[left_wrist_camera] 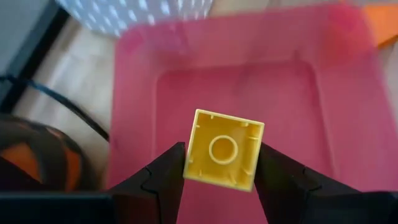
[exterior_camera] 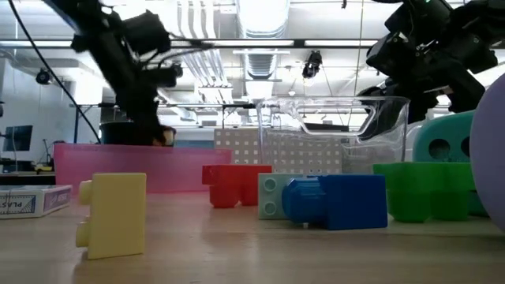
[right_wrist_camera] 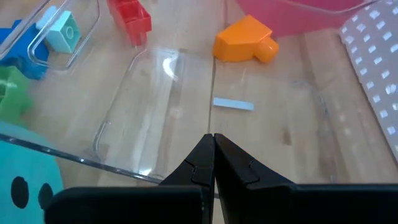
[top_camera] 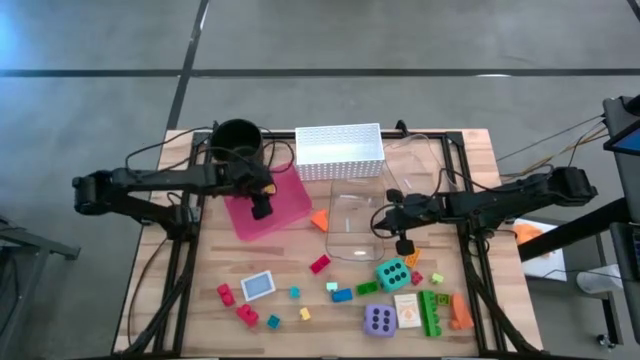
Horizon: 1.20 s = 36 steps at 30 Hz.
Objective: Pick & Place Toys
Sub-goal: Put the top yellow game piece into the red bin
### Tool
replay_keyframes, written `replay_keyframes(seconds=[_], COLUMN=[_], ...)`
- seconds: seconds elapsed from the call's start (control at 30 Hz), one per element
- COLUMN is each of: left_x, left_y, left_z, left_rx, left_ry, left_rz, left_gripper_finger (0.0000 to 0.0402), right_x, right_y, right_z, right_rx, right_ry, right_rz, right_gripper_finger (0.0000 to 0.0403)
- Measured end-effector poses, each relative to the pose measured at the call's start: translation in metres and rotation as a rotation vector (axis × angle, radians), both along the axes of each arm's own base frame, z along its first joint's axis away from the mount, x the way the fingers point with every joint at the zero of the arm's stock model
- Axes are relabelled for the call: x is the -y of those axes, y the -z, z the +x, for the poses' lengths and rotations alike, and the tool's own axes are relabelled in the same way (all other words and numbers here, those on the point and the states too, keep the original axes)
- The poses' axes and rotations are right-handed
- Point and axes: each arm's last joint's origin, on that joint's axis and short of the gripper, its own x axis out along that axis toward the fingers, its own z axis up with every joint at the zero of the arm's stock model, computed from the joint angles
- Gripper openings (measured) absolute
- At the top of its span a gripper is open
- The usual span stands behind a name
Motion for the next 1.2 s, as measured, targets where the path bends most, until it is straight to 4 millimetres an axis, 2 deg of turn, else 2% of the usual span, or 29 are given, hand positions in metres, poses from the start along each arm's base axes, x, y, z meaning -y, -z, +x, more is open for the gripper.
replay_keyframes(seconds=[0.2,0.5,1.2], left_x=[0.000,0.004,0.004], left_y=[0.023,0.040,0.043], left_z=[-0.012,-0.022,-0.024], left_rx=[-0.046,-0.082,-0.081], left_ry=[-0.016,-0.037,-0.069], left_rz=[-0.018,-0.045,-0.049], left_gripper_finger=[0.0177,0.0177,0.0178], right_x=[0.000,0.000,0.000], right_y=[-0.009,-0.013,-0.010], right_z=[0.005,0.008,0.006], right_rx=[0.030,0.046,0.014], right_ry=[0.000,0.003,0.004], right_rz=[-0.003,0.001,0.004], right_gripper_finger=[0.0009,0.0009,0.0009])
